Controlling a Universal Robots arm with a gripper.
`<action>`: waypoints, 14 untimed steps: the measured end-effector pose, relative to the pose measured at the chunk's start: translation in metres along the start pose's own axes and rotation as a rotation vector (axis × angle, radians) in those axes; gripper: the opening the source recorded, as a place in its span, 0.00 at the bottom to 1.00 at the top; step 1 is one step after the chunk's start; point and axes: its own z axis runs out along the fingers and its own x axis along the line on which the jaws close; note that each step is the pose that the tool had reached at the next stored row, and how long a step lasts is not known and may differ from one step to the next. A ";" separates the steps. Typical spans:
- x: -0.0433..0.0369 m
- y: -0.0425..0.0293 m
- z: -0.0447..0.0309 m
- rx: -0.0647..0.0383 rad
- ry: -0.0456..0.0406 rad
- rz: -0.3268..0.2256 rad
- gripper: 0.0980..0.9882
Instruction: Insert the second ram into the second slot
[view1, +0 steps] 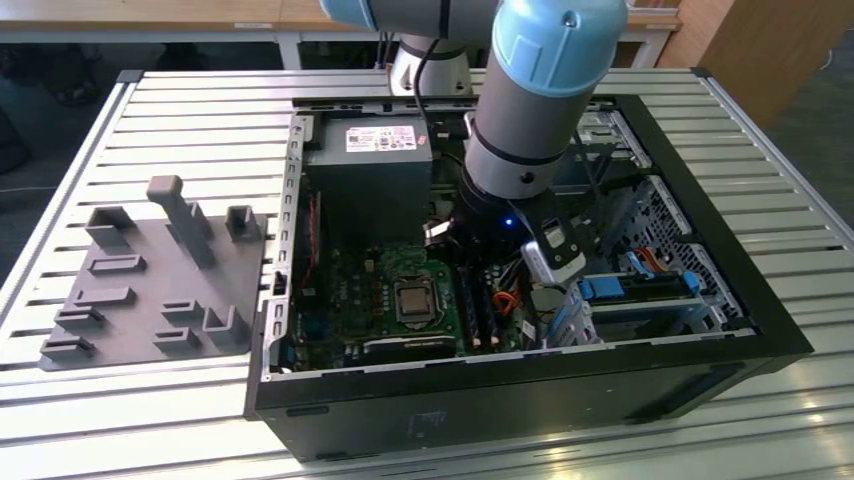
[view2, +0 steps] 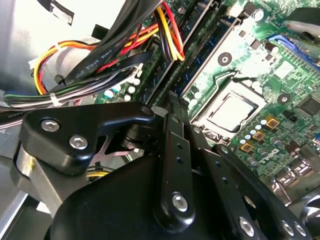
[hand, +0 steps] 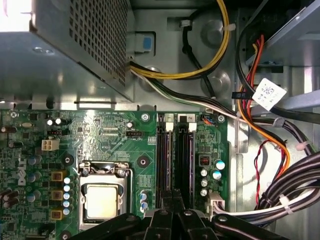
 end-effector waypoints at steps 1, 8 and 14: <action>0.0000 0.0001 -0.0007 -0.001 -0.0005 0.000 0.01; 0.0009 0.0012 -0.0162 -0.005 -0.0014 0.000 0.01; 0.0016 0.0023 -0.0305 -0.005 -0.0013 0.000 0.01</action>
